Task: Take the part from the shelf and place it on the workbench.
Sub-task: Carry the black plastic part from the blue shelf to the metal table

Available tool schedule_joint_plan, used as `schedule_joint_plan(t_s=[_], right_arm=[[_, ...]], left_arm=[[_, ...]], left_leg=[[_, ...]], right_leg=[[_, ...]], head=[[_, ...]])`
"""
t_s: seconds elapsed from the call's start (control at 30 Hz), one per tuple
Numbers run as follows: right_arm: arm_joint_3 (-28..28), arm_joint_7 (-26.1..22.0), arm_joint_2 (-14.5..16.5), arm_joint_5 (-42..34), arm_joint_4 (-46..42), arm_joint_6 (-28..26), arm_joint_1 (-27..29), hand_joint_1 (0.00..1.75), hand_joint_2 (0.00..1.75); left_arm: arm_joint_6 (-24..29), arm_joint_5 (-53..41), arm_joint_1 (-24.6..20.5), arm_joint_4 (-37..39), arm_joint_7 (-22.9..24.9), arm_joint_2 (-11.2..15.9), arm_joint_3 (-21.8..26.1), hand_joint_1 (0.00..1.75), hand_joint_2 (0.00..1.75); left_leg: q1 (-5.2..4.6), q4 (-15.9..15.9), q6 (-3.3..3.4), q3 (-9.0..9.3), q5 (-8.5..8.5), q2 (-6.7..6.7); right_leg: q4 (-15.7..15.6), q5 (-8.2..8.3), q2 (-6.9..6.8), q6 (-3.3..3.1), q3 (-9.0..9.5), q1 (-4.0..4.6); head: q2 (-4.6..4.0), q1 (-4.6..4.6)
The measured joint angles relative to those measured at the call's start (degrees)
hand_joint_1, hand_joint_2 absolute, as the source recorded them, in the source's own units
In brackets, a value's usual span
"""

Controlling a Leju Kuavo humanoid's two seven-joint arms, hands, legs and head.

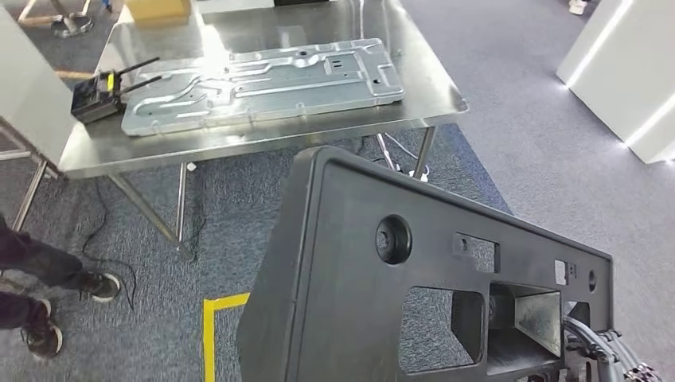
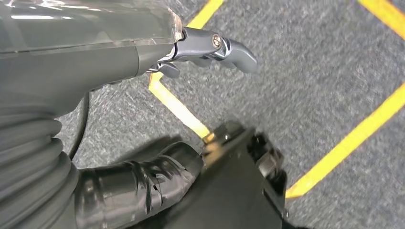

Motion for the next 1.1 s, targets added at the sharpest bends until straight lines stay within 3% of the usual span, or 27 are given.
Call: schedule_joint_plan(t_s=[0.07, 0.1, 0.13, 0.2, 0.23, 0.27, 0.3, 0.33, 0.4, 0.47, 0.53, 0.57, 0.63, 0.7, 0.73, 0.77, 0.8, 0.83, 0.9, 0.97, 1.07, 1.1], right_arm=[[0.01, 0.00, 0.01, 0.05, -0.05, 0.00, -0.03, 1.75, 1.75], [0.01, 0.00, 0.01, 0.10, -0.08, -0.01, -0.04, 1.75, 1.75], [0.01, 0.00, 0.01, 0.15, -0.11, -0.01, -0.05, 1.75, 1.75], [-0.01, 0.00, 0.01, 0.32, -0.12, -0.02, -0.03, 1.75, 1.75], [-0.01, 0.00, 0.01, 0.42, -0.11, -0.02, -0.03, 1.75, 1.75], [-0.01, 0.00, 0.01, 0.51, -0.11, -0.02, -0.02, 1.75, 1.75], [-0.01, 0.00, 0.01, 0.58, -0.11, -0.02, -0.01, 1.75, 1.75], [-0.01, 0.00, 0.01, 0.63, -0.11, -0.02, -0.02, 1.75, 1.75], [-0.01, 0.00, 0.01, 0.67, -0.10, -0.02, -0.03, 1.75, 1.75], [-0.02, 0.00, 0.01, 0.79, -0.10, -0.02, -0.03, 1.75, 1.75], [-0.03, 0.00, 0.01, 1.04, -0.11, -0.02, -0.04, 1.75, 1.75], [-0.02, 0.00, 0.01, 1.18, -0.11, -0.02, -0.06, 1.75, 1.75], [0.02, 0.00, 0.03, 1.41, -0.11, -0.01, -0.04, 1.75, 1.75], [0.03, 0.00, 0.06, 1.55, -0.11, 0.00, 0.03, 1.75, 1.75], [0.03, 0.00, 0.07, 1.58, -0.10, 0.00, 0.04, 1.75, 1.75], [0.03, 0.00, 0.07, 1.61, -0.10, 0.00, 0.04, 1.75, 1.75], [0.03, 0.00, 0.07, 1.61, -0.09, 0.00, 0.03, 1.75, 1.75], [0.03, 0.00, 0.07, 1.61, -0.09, 0.00, 0.03, 1.75, 1.75], [0.03, 0.00, 0.07, 1.62, -0.09, 0.00, 0.03, 1.75, 1.75], [0.03, 0.00, 0.07, 1.62, -0.09, -0.01, 0.02, 1.75, 1.75], [0.03, 0.01, 0.07, 1.60, -0.08, 0.01, 0.02, 1.75, 1.75], [0.03, 0.07, 0.07, 1.61, -0.08, 0.04, 0.06, 1.75, 1.75]], left_arm=[[0.01, -0.01, 0.08, 0.00, 0.08, -0.01, 0.01, 0.00, 1.75], [0.08, -0.02, 0.12, 0.00, 0.10, -0.01, 0.01, 0.00, 1.75], [0.19, -0.05, 0.10, 0.00, 0.11, -0.03, -0.01, 0.00, 1.75], [0.51, -0.11, 0.06, 0.00, 0.18, -0.07, -0.04, 0.00, 1.75], [0.66, -0.15, 0.08, 0.00, 0.24, -0.09, -0.05, 0.00, 1.75], [0.79, -0.16, 0.12, 0.00, 0.29, -0.09, -0.07, 0.00, 1.75], [0.89, -0.17, 0.15, 0.00, 0.33, -0.10, -0.07, 0.00, 1.75], [0.96, -0.19, 0.14, 0.00, 0.35, -0.11, -0.08, 0.00, 1.75], [1.01, -0.21, 0.04, 0.00, 0.36, -0.17, -0.13, 0.00, 1.75], [1.14, -0.23, -0.04, 0.00, 0.37, -0.21, -0.20, 0.00, 1.75], [1.47, -0.27, 0.06, 0.00, 0.38, -0.22, -0.30, 0.00, 1.75], [1.66, -0.30, 0.15, 0.00, 0.39, -0.21, -0.36, 0.00, 1.75], [1.91, -0.34, 0.16, 0.00, 0.40, -0.19, -0.46, 0.00, 1.75], [2.00, -0.39, 0.01, 0.00, 0.40, -0.19, -0.56, 0.00, 1.75], [2.02, -0.39, -0.03, 0.00, 0.40, -0.19, -0.60, 0.00, 1.75], [2.02, -0.39, -0.01, 0.00, 0.41, -0.19, -0.63, 0.00, 1.75], [2.02, -0.40, 0.06, 0.00, 0.42, -0.18, -0.64, 0.00, 1.75], [2.02, -0.40, 0.14, 0.00, 0.43, -0.17, -0.66, 0.00, 1.75], [2.02, -0.43, 0.16, 0.00, 0.45, -0.16, -0.68, 0.00, 1.75], [2.01, -0.44, 0.03, 0.00, 0.46, -0.14, -0.71, 0.00, 1.75], [1.95, -0.45, 0.12, 0.00, 0.48, -0.14, -0.75, 0.00, 1.75], [1.89, -0.45, 0.20, 0.00, 0.47, -0.14, -0.75, 0.00, 1.75]], left_leg=[[0.23, -0.47, 0.51, 0.21, 0.33, -1.03], [0.42, -0.82, 0.85, 0.45, 0.57, -1.48], [0.63, -1.15, 1.15, 0.69, 0.79, -1.92], [0.76, -1.29, 1.49, 0.75, 0.96, -2.78], [0.77, -1.27, 1.51, 0.72, 0.95, -3.28], [0.77, -1.24, 1.49, 0.75, 0.92, -3.80], [0.80, -1.19, 1.43, 0.81, 0.88, -4.39], [0.84, -1.12, 1.32, 0.91, 0.81, -5.03], [0.82, -0.78, 0.91, 0.96, 0.54, -6.27], [0.80, -0.40, 0.30, 0.61, 0.35, -7.26], [0.91, -0.45, -0.44, 0.22, 0.39, -8.06], [1.00, -0.30, -0.77, 0.13, 0.26, -7.88], [1.02, 2.12, -1.28, -0.92, -1.46, -6.18], [1.07, 8.65, -1.64, -4.03, -5.12, -4.22], [1.12, 12.27, -1.82, -5.81, -6.69, -3.87], [1.14, 14.70, -1.94, -7.00, -7.37, -3.69], [1.14, 15.17, -1.98, -7.21, -6.95, -3.54], [1.13, 13.42, -1.92, -6.29, -5.52, -3.29], [0.97, 5.82, -1.48, -2.31, -1.91, -1.87], [0.58, 0.56, -0.81, 0.28, -0.32, -0.70], [0.47, -0.30, -0.01, 0.46, -0.18, -1.32], [0.59, -0.54, 0.25, 0.57, -0.02, -1.60]], right_leg=[[0.02, -0.34, -0.57, 0.61, 0.32, 0.01], [0.92, -1.13, -0.12, 0.91, 0.14, -0.06], [3.02, -2.54, 0.68, 1.21, -0.66, -0.15], [10.38, -6.33, 2.35, 1.66, -4.17, -0.54], [13.97, -7.60, 2.65, 1.85, -6.08, -0.67], [16.01, -7.78, 2.75, 1.99, -7.31, -0.81], [15.78, -6.72, 2.81, 2.08, -7.50, -0.94], [13.23, -4.63, 3.00, 2.12, -6.56, -1.09], [5.12, -0.40, 4.63, 2.03, -3.17, -1.38], [0.66, 0.98, 6.21, 1.75, -1.40, -1.41], [0.28, 0.87, 5.96, 1.14, -1.36, -1.26], [0.08, 0.97, 5.44, 0.74, -1.27, -1.29], [-0.41, 1.13, 4.32, -0.22, -1.00, -1.43], [-0.53, 1.05, 3.05, -0.79, -0.92, -1.27], [-0.51, 0.99, 2.36, -0.90, -0.91, -1.14], [-0.49, 0.91, 1.70, -0.94, -0.88, -1.03], [-0.47, 0.83, 1.07, -0.95, -0.81, -0.94], [-0.43, 0.71, 0.49, -0.90, -0.68, -0.88], [-0.28, 0.38, -0.58, -0.64, -0.33, -0.76], [-0.05, 0.02, -1.44, -0.13, -0.10, -0.54], [-0.04, -0.15, -1.97, 0.76, 0.07, -0.41], [0.29, -0.48, -1.35, 1.11, 0.03, -0.49]], head=[[0.00, 0.01], [0.00, 0.04], [0.00, 0.07], [0.00, 0.13], [0.00, 0.13], [0.00, 0.12], [0.00, 0.12], [0.00, 0.12], [0.00, 0.14], [0.00, 0.11], [0.00, 0.07], [0.00, 0.08], [0.00, -0.07], [0.00, -0.24], [0.00, -0.27], [0.00, -0.26], [0.00, -0.26], [0.00, -0.27], [0.00, -0.27], [0.00, -0.25], [0.00, -0.24], [0.00, -0.20]])
